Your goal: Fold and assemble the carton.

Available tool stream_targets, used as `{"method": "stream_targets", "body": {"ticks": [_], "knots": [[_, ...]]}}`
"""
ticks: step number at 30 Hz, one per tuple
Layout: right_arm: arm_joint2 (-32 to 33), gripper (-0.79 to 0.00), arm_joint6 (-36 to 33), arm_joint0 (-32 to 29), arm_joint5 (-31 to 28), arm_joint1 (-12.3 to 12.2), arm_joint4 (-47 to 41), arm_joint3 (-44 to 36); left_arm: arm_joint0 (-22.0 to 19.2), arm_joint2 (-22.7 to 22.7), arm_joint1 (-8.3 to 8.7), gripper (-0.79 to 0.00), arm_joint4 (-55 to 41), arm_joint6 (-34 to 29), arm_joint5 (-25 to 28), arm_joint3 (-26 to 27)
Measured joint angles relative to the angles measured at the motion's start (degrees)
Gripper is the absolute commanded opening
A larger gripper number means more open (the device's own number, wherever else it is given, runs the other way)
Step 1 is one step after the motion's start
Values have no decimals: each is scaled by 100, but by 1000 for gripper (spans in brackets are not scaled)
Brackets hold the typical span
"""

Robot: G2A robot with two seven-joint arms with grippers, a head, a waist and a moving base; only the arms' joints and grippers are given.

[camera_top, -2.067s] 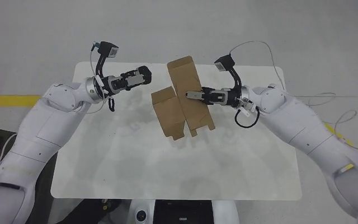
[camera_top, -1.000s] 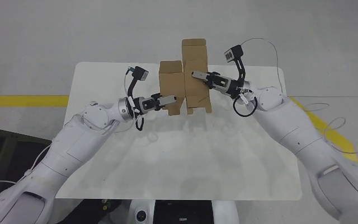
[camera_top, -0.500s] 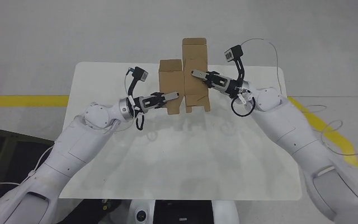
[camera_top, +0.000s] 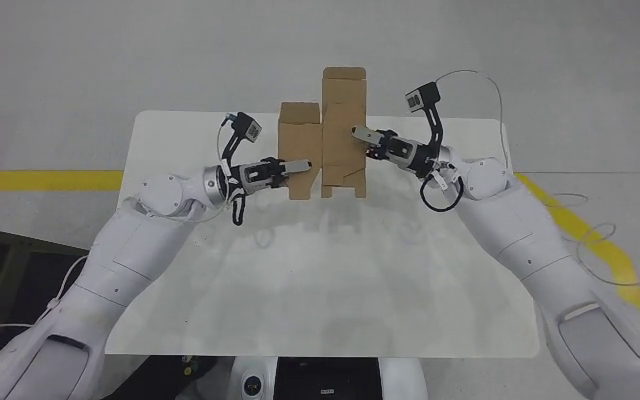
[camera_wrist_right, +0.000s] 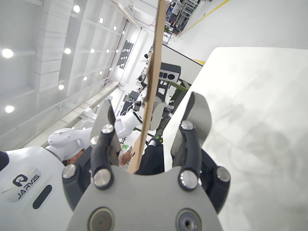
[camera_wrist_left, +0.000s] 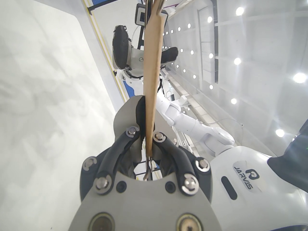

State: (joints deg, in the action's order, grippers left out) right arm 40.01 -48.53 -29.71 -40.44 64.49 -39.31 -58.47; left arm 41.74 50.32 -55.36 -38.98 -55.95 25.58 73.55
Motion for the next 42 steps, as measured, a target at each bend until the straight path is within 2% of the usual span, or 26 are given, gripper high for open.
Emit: {"method": "stream_targets", "body": {"ticks": [5,9,18,27,34,42], "knots": [[188,0,-184,-22,389,-64,386,-93,-306,125,24,-785,172,-870,-365,-349],[322,0,-350,-34,786,-117,655,-120,-454,239,52,-785,183,-1573,-456,-564],[505,0,-795,-94,1079,-161,1029,-129,-428,307,146,-785,385,-3076,-789,-740],[383,0,-1388,-29,969,-36,1019,118,-288,137,252,-785,282,-3205,-931,-430],[326,0,-2044,-12,588,101,450,404,-394,-162,375,-785,147,-3205,-930,-257],[176,0,-2442,40,910,175,305,250,-602,-501,407,-785,1,-3205,-930,-284]]}}
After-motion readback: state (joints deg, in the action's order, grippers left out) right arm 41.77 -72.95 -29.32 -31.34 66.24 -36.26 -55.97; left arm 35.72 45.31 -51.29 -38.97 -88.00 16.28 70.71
